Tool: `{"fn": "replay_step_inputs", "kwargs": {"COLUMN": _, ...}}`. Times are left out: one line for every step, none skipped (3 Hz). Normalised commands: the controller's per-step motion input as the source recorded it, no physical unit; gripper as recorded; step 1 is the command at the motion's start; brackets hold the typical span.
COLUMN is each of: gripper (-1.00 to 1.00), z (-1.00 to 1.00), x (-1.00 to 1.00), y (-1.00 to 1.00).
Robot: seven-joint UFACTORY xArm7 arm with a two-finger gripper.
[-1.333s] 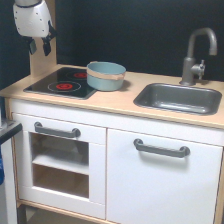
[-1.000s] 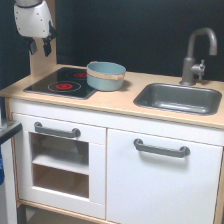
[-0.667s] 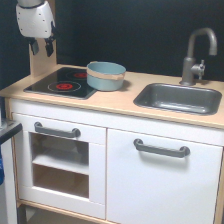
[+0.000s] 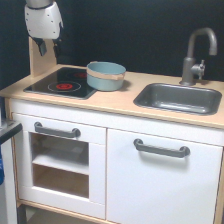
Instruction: Place the pot in the sink
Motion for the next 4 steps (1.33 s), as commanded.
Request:
{"fn": "replay_step_inputs", "kwargs": {"gripper": 1.0, "z": -0.02, "x": 0.91, "y": 0.57}}
{"fn": "replay_step_inputs", "kwargs": {"gripper": 1.0, "z": -0.1, "x": 0.86, "y": 0.6}}
{"fn": "replay_step_inputs", "kwargs": {"gripper": 1.0, "z": -0.3, "x": 0.31, "y": 0.45}}
{"fn": "replay_step_inputs", "kwargs": {"gripper": 1.0, "z": -0.41, "x": 0.21, "y": 0.42}}
